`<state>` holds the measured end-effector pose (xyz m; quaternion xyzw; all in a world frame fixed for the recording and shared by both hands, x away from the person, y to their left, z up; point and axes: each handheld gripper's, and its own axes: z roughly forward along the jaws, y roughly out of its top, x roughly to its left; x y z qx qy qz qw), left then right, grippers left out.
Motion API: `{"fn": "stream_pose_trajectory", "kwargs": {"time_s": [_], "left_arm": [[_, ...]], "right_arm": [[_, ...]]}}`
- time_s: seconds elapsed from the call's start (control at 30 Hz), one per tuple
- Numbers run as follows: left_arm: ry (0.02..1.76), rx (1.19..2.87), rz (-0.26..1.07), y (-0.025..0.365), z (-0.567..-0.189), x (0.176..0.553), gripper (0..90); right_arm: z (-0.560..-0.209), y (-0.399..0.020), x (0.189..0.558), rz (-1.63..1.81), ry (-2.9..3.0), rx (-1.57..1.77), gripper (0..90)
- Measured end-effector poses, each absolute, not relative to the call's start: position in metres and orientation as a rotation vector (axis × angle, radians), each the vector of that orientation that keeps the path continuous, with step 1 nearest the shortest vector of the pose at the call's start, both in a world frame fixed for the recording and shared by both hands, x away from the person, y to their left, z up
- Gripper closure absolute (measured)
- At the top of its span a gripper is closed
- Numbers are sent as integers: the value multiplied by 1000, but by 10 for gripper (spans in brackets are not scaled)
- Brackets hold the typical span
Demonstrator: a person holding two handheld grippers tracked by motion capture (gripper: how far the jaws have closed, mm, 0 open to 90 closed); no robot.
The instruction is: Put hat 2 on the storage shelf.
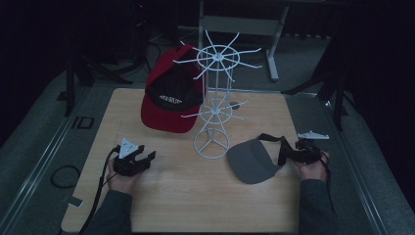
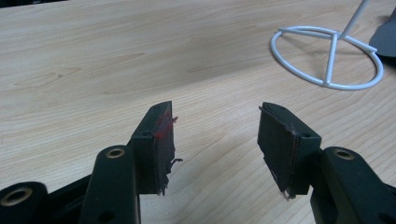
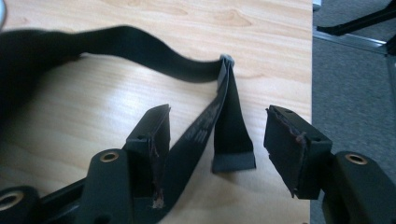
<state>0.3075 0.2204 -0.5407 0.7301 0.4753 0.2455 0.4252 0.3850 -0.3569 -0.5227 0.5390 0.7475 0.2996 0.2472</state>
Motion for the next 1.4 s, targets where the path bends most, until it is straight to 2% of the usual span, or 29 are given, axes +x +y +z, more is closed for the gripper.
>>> {"fn": "stream_pose_trajectory", "kwargs": {"time_s": [0.5,0.67,0.7,1.1,1.27,1.4], "left_arm": [[1200,1818,604,221,-542,308,460],[1200,1817,602,221,-542,308,461],[1202,1816,599,221,-543,308,461],[1205,1815,593,220,-544,309,461],[1205,1814,593,220,-544,309,461],[1204,1813,592,220,-544,309,461]], "right_arm": [[-528,-356,426,759,2092,1529,396],[-530,-355,434,730,2113,1555,423],[-531,-356,437,732,2132,1572,471],[-536,-355,442,668,2192,1615,627],[-538,-352,443,643,2217,1624,731],[-537,-351,447,624,2232,1640,765]]}}
